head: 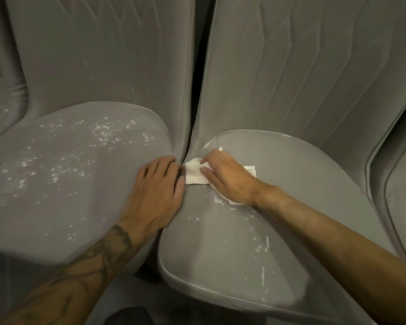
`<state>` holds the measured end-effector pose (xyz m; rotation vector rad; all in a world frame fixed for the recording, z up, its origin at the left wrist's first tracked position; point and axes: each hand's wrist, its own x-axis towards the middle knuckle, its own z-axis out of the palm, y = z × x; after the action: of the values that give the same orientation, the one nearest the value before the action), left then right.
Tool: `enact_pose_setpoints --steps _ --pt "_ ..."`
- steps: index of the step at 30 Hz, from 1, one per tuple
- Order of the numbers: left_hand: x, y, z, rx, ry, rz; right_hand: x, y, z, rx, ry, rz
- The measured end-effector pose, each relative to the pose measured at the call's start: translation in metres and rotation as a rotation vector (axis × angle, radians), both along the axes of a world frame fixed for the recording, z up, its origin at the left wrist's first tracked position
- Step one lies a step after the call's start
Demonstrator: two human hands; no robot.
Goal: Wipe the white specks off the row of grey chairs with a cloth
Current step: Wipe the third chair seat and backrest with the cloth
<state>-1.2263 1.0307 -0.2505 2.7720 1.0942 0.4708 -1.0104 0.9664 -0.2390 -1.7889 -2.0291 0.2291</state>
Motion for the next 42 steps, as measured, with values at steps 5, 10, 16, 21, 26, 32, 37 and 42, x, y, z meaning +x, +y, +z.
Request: enact_pose_setpoints --steps 5,10,16,21,26,32,37,42 --pt "0.0 0.003 -0.004 0.016 -0.007 0.007 0.015 0.011 0.001 0.018 -0.087 -0.297" --pt "-0.001 0.001 -0.002 0.01 -0.003 0.002 -0.027 -0.019 -0.006 0.011 -0.029 -0.064" --pt "-0.001 -0.001 0.0 0.007 -0.016 0.006 0.028 -0.018 0.011 -0.045 -0.094 -0.318" --pt "-0.002 -0.001 -0.001 0.017 -0.011 0.001 -0.01 -0.029 -0.001 0.002 -0.062 -0.28" --pt "-0.003 0.0 -0.002 0.02 -0.019 -0.004 0.008 -0.042 0.007 -0.035 -0.089 -0.218" --pt "-0.002 0.002 -0.006 0.021 -0.043 0.003 0.005 -0.047 0.0 -0.032 -0.106 -0.403" --pt "-0.003 0.003 -0.007 0.026 -0.05 0.003 0.005 -0.062 0.007 -0.071 -0.103 -0.227" --pt "-0.002 0.004 -0.01 0.045 -0.068 0.001 0.031 -0.071 0.009 -0.078 -0.125 -0.517"
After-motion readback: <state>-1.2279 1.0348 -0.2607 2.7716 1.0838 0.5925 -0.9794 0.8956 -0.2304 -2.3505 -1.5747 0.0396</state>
